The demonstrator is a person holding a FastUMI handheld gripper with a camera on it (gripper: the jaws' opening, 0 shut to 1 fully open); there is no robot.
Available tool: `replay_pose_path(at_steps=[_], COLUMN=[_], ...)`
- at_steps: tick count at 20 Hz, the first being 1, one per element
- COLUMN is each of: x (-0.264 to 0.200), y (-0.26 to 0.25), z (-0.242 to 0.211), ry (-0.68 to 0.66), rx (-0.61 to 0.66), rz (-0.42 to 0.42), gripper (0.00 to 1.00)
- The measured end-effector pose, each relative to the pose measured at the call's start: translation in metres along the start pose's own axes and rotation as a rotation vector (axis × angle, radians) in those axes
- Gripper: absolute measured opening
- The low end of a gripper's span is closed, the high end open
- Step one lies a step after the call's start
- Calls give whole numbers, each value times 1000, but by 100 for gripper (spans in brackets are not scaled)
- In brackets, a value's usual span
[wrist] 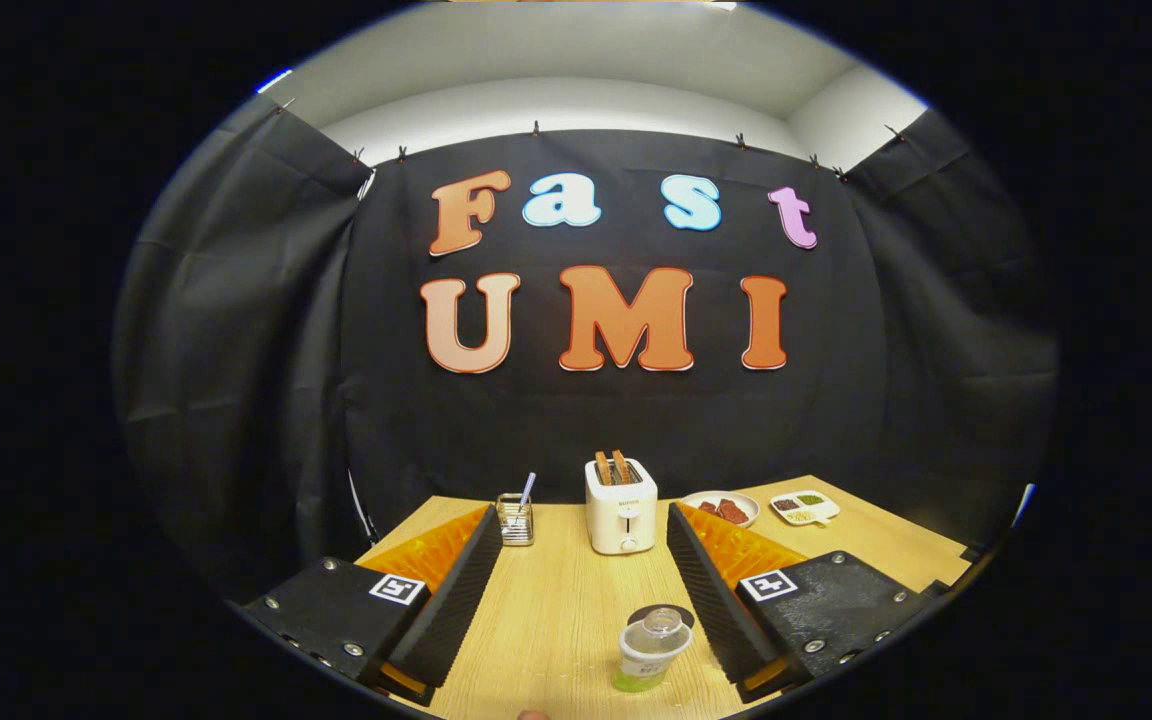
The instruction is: Take the bottle from table, then pour the juice into the cup, finally place the bottle on the coaster
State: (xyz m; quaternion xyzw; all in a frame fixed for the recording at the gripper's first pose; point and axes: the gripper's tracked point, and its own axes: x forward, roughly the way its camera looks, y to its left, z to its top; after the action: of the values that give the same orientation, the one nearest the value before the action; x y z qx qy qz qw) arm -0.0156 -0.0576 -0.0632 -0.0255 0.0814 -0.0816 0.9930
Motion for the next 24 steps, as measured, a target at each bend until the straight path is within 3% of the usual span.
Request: replay_pose_path(at_steps=[13, 24], x=[13, 17], y=[-39, -51], z=[-92, -162], ry=[190, 285], rx=[-17, -15], rz=[-85, -104], gripper=[99, 99])
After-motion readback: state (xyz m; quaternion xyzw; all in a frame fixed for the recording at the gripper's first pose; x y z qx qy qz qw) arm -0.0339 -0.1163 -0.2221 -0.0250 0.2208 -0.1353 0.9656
